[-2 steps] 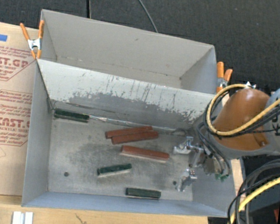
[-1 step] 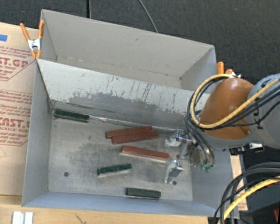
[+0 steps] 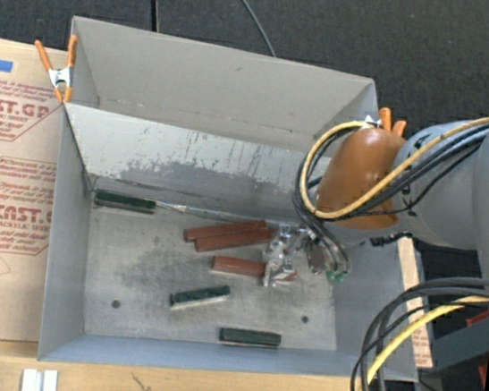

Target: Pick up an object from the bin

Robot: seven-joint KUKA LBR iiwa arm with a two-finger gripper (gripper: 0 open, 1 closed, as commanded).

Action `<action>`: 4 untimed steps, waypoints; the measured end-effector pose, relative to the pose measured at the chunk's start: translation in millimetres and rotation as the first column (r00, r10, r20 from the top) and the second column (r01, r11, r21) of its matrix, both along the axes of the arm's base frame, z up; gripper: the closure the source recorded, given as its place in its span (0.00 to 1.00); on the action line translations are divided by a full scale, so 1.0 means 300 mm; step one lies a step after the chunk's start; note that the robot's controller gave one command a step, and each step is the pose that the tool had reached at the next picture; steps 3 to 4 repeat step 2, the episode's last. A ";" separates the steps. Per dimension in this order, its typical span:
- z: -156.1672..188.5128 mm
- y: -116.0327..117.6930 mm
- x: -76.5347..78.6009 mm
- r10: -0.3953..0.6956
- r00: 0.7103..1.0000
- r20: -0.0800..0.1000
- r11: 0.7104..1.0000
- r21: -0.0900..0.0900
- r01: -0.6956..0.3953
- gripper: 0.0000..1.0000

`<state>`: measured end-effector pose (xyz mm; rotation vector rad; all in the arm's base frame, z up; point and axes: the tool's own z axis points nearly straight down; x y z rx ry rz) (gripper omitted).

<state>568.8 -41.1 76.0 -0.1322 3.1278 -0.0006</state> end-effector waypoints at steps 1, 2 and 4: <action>0.000 0.000 0.000 0.000 1.000 0.000 1.000 0.000 0.000 1.00; 0.589 0.009 -0.089 0.166 0.986 -0.001 0.986 -0.002 -0.166 1.00; 0.589 0.009 -0.089 0.166 0.986 -0.001 0.986 -0.002 -0.166 1.00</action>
Offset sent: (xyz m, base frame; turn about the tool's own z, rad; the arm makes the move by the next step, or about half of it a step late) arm -0.0287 0.0020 0.1731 -0.1669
